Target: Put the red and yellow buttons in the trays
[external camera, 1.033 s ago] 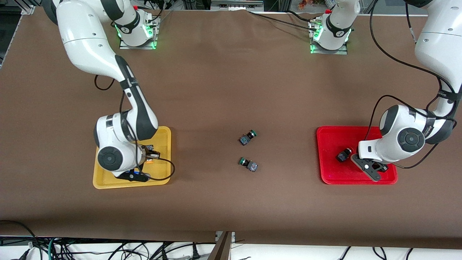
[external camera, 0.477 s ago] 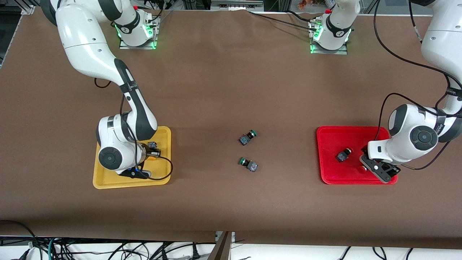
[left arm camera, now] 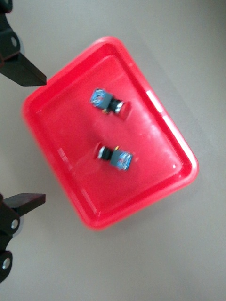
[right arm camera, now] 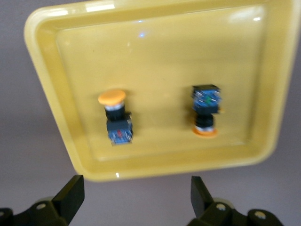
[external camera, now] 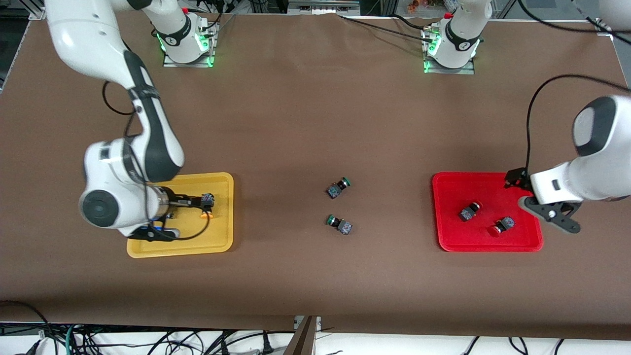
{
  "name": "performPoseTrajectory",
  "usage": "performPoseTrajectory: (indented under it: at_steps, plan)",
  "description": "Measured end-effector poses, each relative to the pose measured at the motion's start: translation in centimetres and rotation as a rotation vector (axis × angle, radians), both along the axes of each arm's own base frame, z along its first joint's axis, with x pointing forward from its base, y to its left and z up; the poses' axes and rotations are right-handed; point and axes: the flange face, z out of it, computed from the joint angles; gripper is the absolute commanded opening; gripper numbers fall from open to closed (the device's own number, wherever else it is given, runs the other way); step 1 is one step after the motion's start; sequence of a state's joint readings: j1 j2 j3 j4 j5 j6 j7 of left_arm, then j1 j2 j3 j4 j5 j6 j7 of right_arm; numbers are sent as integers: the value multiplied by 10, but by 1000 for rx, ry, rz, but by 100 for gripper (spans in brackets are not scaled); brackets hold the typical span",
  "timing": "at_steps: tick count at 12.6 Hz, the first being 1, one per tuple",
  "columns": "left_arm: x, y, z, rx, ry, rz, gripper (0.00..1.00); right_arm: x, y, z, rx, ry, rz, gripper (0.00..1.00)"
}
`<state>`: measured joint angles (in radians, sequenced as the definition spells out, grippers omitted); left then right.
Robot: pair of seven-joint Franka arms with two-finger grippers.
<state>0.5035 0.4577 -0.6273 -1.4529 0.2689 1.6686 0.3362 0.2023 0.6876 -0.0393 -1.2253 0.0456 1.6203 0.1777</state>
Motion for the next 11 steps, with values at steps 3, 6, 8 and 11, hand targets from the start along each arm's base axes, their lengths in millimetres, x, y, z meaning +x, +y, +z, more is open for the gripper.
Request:
performPoseTrajectory:
  at_steps: [3, 6, 8, 11]
  plan:
    - [-11, -32, 65, 27, 36, 130, 100, -16, -31, 74, -44, 13, 66, 100]
    - [-24, -30, 122, 43, 32, 190, 100, -43, -38, 132, -59, 47, 66, 100]
    - [-37, -27, 151, 32, 10, 286, 100, -60, -45, 172, -54, 34, 57, 100]
    - [-49, -29, 163, 51, 3, 405, 100, -91, -47, 218, -45, 41, 59, 100]
